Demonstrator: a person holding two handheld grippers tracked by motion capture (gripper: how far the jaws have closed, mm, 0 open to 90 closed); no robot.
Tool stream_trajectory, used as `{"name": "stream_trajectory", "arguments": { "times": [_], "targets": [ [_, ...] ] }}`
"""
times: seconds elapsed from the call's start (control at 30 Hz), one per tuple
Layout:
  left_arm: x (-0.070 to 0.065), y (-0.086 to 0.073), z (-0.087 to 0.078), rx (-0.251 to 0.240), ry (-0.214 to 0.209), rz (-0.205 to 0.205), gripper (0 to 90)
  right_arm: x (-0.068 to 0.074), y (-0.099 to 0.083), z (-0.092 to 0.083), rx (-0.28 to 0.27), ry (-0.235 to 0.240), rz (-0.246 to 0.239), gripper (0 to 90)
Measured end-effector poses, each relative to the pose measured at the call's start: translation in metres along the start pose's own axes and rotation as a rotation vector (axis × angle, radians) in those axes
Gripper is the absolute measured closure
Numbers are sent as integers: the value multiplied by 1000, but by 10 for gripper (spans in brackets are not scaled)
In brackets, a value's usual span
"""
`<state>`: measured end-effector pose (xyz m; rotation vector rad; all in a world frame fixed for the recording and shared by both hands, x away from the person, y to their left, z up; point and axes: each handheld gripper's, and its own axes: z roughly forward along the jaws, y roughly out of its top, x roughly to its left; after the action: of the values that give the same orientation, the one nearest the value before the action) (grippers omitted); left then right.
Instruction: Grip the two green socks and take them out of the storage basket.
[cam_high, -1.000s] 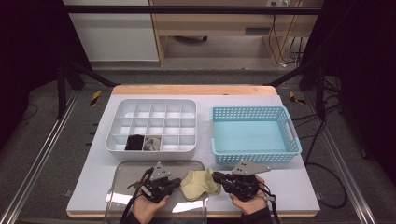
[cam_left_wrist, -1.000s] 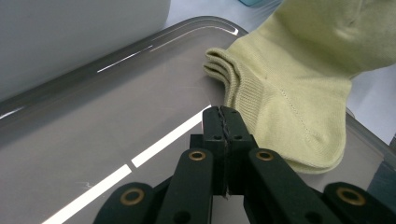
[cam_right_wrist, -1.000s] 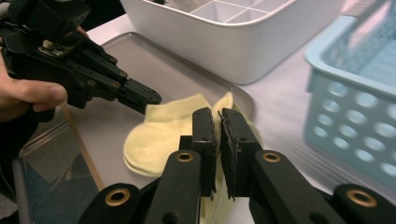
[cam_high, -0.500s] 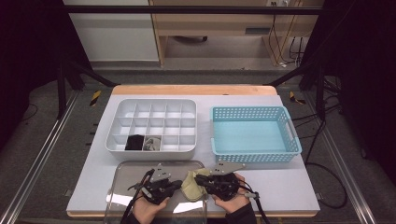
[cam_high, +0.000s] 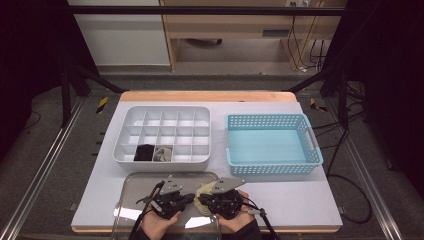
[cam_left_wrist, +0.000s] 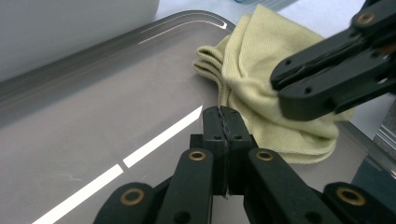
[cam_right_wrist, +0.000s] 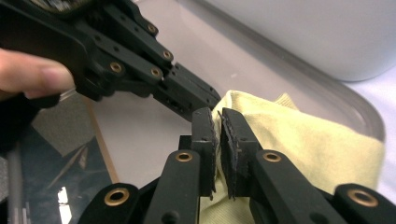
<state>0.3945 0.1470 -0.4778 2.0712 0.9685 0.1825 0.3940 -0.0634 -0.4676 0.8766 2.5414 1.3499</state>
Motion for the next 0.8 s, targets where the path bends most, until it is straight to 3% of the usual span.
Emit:
{"name": "stream_trajectory", "arguments": {
  "times": [0.23, 0.4, 0.47, 0.6, 0.8],
  "targets": [
    [2, 0, -3, -4, 3, -3, 894, 0, -2, -3, -29, 9, 5, 776],
    [2, 0, -3, -2, 1, -4, 893, -3, 0, -20, -99, 13, 14, 748],
    [2, 0, -3, -3, 2, -7, 893, -6, 0, -27, -118, 2, 21, 786],
    [4, 0, -6, -15, 1, -17, 893, -12, -9, -29, -75, -22, 35, 868],
    [8, 4, -15, -49, 5, -27, 894, -6, -17, -17, -27, 11, 18, 897]
  ]
}}
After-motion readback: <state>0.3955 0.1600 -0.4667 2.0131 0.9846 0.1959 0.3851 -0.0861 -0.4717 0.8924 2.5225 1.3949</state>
